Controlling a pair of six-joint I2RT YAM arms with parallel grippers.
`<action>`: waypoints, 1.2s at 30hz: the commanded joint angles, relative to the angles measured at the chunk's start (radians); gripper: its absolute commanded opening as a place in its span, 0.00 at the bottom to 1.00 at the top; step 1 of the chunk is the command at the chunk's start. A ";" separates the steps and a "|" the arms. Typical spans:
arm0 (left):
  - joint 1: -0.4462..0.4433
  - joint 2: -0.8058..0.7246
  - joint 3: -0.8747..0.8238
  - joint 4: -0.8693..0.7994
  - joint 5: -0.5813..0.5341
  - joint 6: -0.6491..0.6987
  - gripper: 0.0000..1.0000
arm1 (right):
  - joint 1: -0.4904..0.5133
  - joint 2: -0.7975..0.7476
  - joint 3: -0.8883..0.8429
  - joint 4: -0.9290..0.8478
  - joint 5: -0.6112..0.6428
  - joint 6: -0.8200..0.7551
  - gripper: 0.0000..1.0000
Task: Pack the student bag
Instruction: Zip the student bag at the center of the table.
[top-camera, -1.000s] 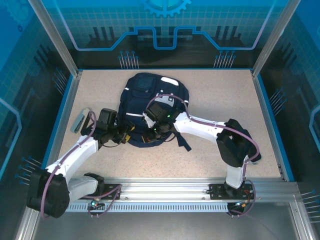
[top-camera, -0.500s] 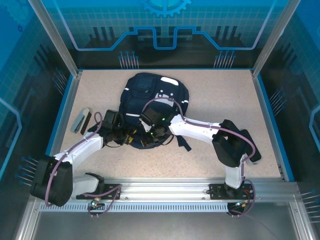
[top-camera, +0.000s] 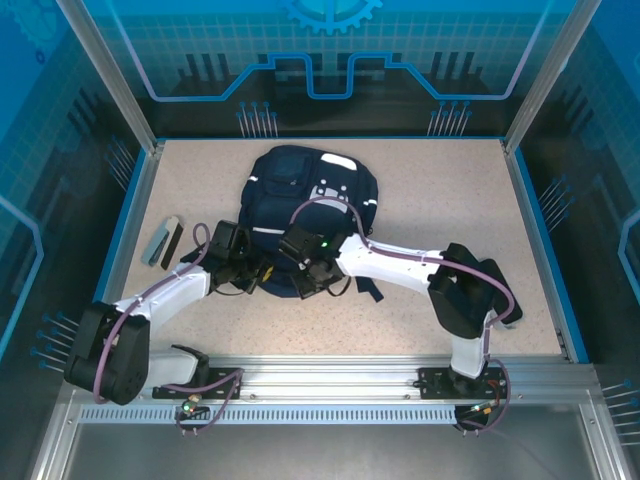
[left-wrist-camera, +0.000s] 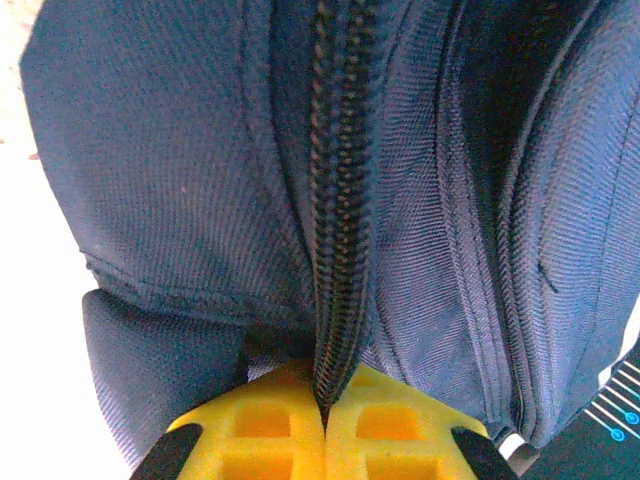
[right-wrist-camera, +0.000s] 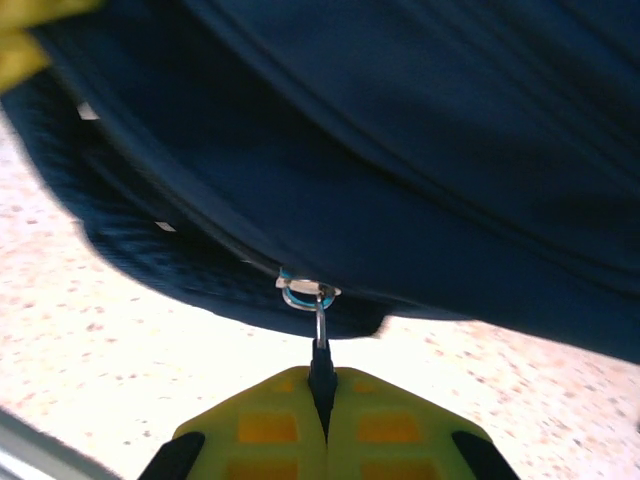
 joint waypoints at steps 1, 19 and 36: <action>0.012 -0.038 -0.010 -0.045 -0.086 0.040 0.04 | -0.033 -0.071 -0.080 -0.137 0.130 0.095 0.00; 0.037 -0.159 -0.006 -0.146 -0.085 0.123 0.00 | -0.310 -0.198 -0.203 -0.074 0.222 0.016 0.00; 0.064 -0.238 -0.013 -0.245 0.040 0.265 0.00 | -0.539 -0.102 -0.162 0.014 0.143 -0.030 0.00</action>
